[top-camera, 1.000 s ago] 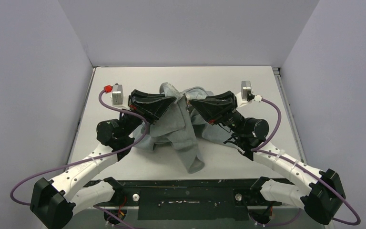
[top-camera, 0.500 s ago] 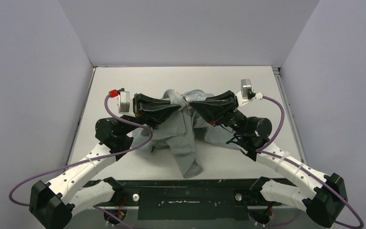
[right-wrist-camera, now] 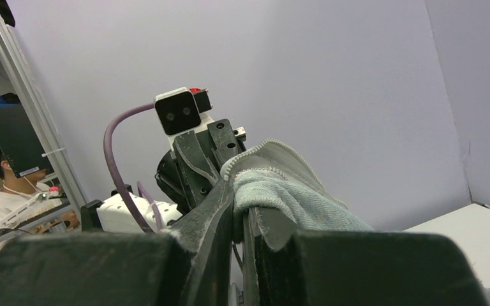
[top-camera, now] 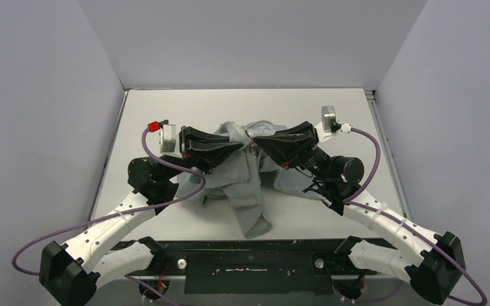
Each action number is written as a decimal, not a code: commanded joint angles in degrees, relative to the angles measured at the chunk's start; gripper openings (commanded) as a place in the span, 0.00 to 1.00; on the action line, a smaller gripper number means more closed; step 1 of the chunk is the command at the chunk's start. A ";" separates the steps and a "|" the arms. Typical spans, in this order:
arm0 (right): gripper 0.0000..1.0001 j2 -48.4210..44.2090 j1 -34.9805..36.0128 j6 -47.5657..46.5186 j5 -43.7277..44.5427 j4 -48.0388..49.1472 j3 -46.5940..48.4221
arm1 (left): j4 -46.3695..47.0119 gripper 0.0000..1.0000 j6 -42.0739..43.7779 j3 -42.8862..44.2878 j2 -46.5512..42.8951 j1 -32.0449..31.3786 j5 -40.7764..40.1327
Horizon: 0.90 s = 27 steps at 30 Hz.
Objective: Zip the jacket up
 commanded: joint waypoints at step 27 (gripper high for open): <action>0.00 -2.48 -0.97 0.70 -3.14 3.67 4.52 | 3.65 0.00 -0.04 2.51 -1.75 -0.46 -0.08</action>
